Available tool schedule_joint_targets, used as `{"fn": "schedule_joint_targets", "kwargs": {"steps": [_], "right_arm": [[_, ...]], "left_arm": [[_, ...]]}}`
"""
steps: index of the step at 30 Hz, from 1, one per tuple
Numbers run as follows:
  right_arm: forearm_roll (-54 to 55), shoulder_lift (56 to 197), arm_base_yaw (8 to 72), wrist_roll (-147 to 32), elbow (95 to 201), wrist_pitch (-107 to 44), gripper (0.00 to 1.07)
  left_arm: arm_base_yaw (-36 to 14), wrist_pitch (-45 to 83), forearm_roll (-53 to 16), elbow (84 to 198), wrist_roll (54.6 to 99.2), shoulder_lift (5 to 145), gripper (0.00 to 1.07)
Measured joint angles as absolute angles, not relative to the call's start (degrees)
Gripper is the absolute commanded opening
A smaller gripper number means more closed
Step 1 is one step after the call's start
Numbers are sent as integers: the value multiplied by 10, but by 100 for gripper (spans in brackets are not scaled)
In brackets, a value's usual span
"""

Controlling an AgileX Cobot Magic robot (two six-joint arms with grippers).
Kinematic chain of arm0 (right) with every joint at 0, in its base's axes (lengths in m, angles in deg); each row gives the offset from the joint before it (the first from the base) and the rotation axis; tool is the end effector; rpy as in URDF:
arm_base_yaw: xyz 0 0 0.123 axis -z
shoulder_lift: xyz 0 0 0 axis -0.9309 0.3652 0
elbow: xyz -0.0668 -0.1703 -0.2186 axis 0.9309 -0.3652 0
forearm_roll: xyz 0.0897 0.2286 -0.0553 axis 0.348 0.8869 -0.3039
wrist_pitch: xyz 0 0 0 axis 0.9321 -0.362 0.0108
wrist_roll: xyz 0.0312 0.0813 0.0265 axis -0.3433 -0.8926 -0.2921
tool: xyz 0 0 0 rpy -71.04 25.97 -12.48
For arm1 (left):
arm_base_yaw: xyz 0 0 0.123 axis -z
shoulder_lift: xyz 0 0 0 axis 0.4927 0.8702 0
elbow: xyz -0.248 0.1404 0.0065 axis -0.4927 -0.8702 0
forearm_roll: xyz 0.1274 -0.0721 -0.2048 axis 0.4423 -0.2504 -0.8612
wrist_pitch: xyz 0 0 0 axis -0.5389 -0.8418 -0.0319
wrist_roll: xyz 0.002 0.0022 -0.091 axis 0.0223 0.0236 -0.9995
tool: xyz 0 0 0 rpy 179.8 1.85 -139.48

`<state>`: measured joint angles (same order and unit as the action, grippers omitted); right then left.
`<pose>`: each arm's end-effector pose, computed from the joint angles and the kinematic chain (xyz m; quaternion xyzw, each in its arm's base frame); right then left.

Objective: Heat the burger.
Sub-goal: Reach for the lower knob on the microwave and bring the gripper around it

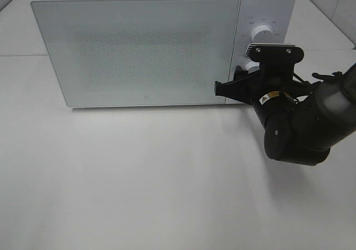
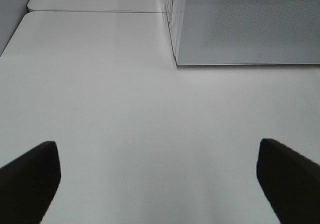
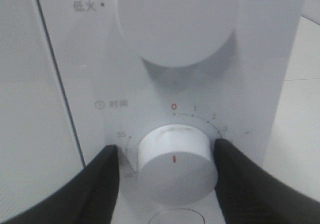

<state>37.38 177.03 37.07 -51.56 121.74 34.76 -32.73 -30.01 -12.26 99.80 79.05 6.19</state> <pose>0.3169 0.1345 0.1068 0.0157 0.7469 -0.0186 0.6645 -0.0055 -0.0122 0.2800 0.0227 0.8453 -0.0332 0.5327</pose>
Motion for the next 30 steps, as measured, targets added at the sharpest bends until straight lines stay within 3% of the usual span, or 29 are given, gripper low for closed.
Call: {"fn": "schedule_joint_targets", "kwargs": {"steps": [1,4,7,23,30], "right_arm": [[380,1770,371,-516,1217,348,40],[383,1770,372,-516,1217,348,30],[383,1770,372,-516,1217,348,26],[382,1770,372,-627,1216,348,26],[378,1770,372,-908,1214,350,26]], "left_arm": [[-327,-300,-123,998,791,62,101],[-327,-300,-123,998,791,62,101],[-327,-300,-123,998,791,62,101],[-327,-300,-123,998,791,62,101],[-327,-300,-123,998,791,62,101]]}}
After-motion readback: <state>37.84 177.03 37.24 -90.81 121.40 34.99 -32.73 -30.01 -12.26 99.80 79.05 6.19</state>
